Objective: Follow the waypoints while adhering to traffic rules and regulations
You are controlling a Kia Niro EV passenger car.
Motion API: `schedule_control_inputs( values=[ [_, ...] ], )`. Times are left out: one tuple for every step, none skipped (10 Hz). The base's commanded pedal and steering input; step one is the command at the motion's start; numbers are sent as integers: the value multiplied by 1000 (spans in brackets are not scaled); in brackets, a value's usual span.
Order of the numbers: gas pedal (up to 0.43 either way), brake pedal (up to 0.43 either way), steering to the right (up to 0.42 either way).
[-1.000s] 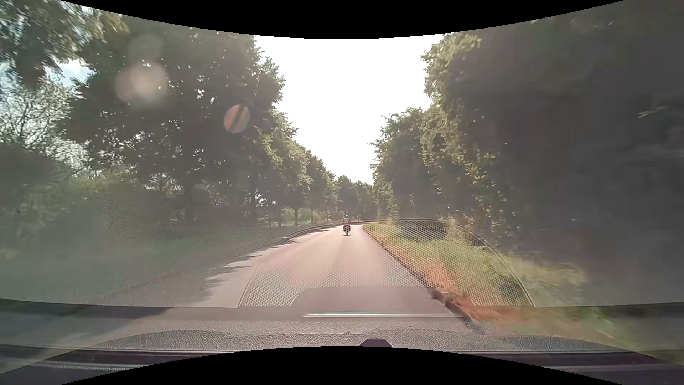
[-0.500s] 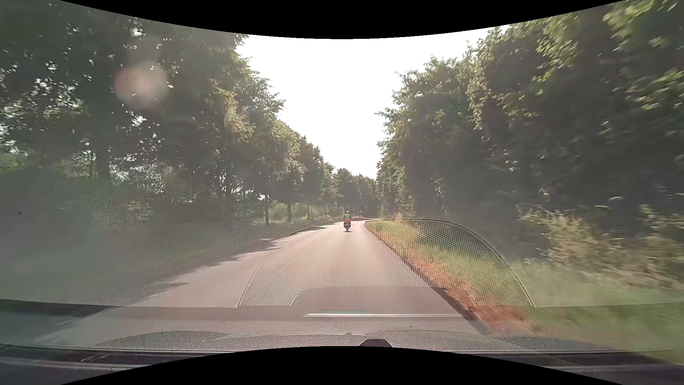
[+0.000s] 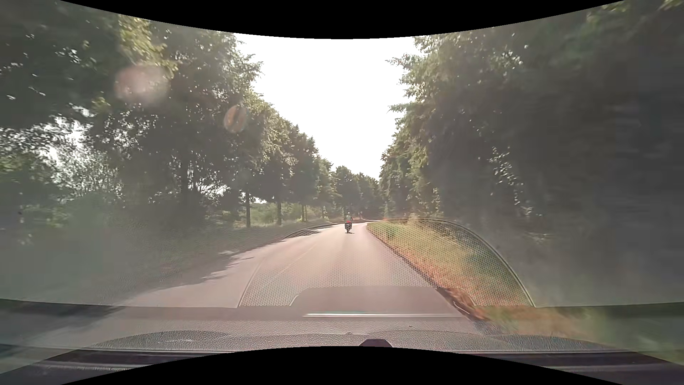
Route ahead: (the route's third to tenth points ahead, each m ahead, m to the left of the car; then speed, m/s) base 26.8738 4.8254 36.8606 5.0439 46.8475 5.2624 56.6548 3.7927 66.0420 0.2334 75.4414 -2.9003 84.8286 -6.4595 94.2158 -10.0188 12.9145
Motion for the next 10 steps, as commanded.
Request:
schedule_control_inputs(
  values=[
    [130, 0, -2],
    [130, 0, -2],
    [130, 0, -3],
    [130, 0, -2],
    [130, 0, -3],
    [138, 0, -3],
    [138, 0, -3],
    [138, 0, -3],
    [138, 0, -3],
    [138, 0, -2]
  ],
)
